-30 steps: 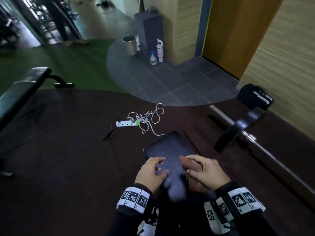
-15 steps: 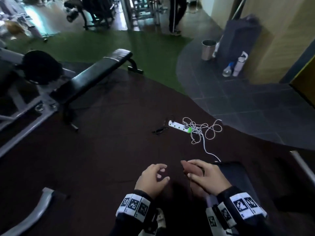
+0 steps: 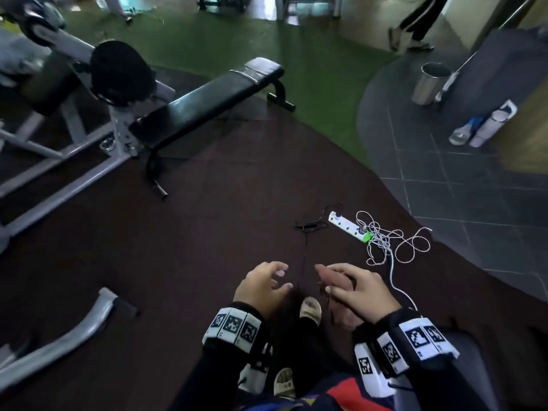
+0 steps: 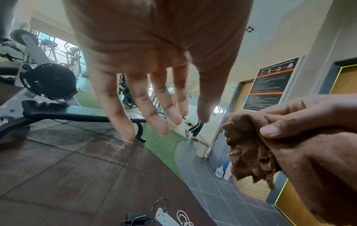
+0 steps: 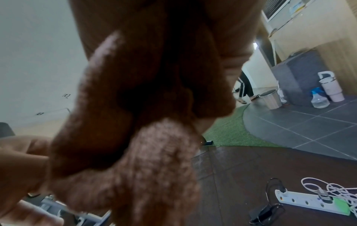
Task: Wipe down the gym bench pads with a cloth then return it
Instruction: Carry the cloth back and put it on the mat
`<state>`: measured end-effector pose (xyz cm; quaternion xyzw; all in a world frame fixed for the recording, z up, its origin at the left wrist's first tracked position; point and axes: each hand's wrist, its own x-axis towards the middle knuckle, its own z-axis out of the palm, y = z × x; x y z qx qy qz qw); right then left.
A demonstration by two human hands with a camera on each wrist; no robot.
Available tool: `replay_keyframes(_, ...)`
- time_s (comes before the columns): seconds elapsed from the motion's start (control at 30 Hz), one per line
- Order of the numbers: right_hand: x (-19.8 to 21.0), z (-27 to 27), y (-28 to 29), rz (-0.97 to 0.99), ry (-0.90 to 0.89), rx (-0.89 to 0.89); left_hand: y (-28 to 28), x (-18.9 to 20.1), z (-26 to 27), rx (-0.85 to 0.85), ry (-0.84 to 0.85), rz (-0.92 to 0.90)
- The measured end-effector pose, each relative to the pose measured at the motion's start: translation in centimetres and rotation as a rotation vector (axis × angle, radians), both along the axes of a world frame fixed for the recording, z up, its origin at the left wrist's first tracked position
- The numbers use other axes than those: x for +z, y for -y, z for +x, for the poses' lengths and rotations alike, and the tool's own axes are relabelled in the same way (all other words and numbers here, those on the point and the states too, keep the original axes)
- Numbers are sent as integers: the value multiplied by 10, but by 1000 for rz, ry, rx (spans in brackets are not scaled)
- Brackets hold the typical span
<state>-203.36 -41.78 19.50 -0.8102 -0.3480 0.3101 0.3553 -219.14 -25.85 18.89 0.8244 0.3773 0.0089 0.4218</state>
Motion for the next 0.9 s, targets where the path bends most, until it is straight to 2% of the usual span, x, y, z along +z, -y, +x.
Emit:
replay_keyframes(0.17,-11,55,-57,26,-40,15,-49,-10,52,-3,-31,-13)
replay_keyframes(0.3,-16,121,-114,28,-56,51,-104,-14,115,-40,-68,3)
replay_keyframes(0.47,-11,206,-177,-8,24,61,-172,-7,199,-80,-96,40)
replay_keyframes(0.7,-4,290,-240,31,31,-23,-244,1,287,-20,-42,34)
replay_keyframes(0.9,-12,350,-312,31,-27,-57,-326,-6,359,-55,-45,-3)
